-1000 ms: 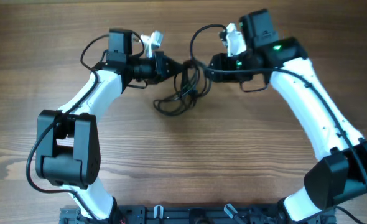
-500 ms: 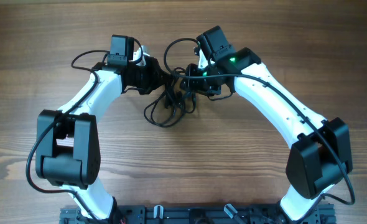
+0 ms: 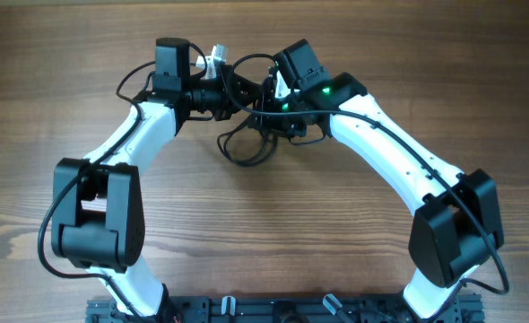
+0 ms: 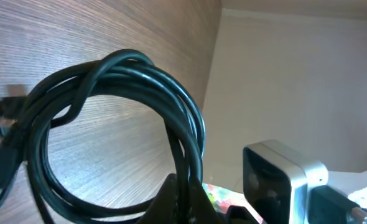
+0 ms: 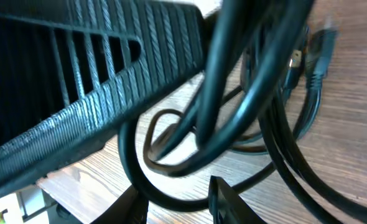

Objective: Untangle cables

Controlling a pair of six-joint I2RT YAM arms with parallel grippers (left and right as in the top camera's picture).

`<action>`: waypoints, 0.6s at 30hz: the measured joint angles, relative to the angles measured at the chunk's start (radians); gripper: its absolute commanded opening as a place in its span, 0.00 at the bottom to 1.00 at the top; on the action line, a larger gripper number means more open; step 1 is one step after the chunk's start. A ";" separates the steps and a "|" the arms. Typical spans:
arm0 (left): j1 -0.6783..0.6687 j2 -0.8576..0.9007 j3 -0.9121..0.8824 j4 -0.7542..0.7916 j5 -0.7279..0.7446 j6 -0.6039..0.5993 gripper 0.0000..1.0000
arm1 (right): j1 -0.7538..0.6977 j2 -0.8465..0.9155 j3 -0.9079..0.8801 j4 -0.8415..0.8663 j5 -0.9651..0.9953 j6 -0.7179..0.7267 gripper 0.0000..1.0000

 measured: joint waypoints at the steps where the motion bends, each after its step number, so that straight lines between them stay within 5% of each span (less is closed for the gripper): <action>1: 0.000 0.000 0.000 0.000 0.006 -0.005 0.04 | 0.000 0.000 0.000 0.006 0.000 0.000 0.32; 9: 0.000 0.000 0.000 -0.006 0.017 0.011 0.04 | -0.001 -0.009 0.000 0.008 -0.106 -0.124 0.35; 18: 0.000 0.000 0.000 -0.075 0.017 0.151 0.04 | -0.056 -0.077 0.000 -0.049 0.036 -0.122 0.43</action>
